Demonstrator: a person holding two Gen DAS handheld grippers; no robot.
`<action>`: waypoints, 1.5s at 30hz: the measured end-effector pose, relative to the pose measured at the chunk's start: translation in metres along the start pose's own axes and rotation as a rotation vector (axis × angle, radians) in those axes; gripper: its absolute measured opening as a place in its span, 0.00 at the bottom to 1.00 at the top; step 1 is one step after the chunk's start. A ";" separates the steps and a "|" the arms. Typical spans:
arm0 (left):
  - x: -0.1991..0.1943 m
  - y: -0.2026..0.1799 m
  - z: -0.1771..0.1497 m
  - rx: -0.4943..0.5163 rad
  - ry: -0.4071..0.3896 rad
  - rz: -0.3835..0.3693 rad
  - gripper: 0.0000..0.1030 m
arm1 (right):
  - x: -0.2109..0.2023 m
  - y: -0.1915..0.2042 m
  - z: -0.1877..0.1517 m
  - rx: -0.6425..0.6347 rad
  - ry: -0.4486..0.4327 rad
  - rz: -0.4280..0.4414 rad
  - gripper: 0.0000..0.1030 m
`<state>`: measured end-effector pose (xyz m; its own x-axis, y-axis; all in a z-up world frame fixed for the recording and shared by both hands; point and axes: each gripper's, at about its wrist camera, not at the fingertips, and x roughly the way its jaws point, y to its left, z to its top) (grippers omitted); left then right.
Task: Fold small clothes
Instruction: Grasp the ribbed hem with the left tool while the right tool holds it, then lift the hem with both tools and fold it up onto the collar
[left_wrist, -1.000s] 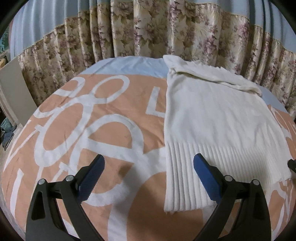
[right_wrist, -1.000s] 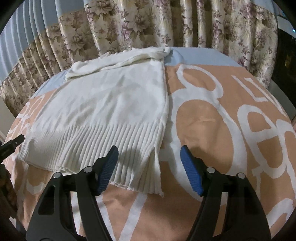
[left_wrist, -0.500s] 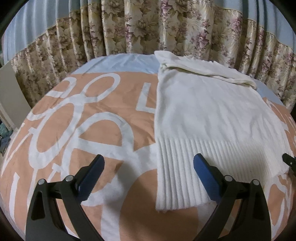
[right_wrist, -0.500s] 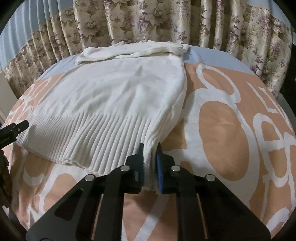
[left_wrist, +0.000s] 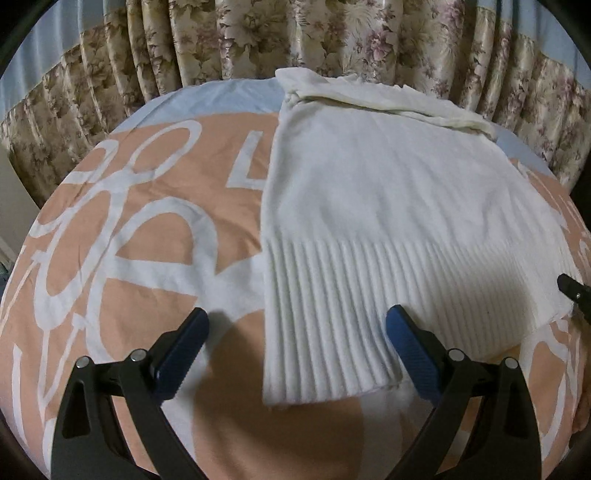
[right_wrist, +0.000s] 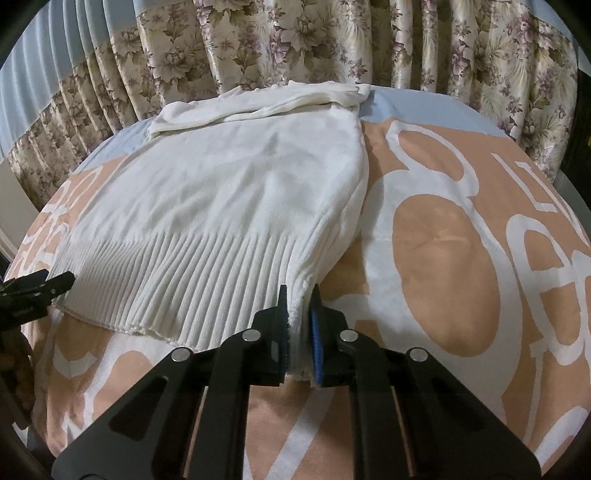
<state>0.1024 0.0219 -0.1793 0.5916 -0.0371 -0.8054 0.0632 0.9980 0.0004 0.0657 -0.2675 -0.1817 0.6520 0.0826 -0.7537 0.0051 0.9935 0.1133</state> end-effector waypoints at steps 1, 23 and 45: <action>-0.001 -0.001 0.000 -0.002 -0.001 0.001 0.91 | 0.000 -0.001 0.000 0.002 0.001 0.002 0.11; -0.028 -0.015 -0.003 -0.010 -0.075 -0.085 0.13 | -0.018 -0.019 -0.006 0.086 -0.030 0.093 0.09; -0.164 0.000 -0.016 -0.076 -0.284 -0.098 0.13 | -0.157 -0.005 -0.003 0.062 -0.268 0.141 0.08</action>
<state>-0.0072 0.0287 -0.0570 0.7872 -0.1355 -0.6016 0.0773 0.9895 -0.1218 -0.0386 -0.2849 -0.0662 0.8263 0.1878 -0.5310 -0.0587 0.9663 0.2505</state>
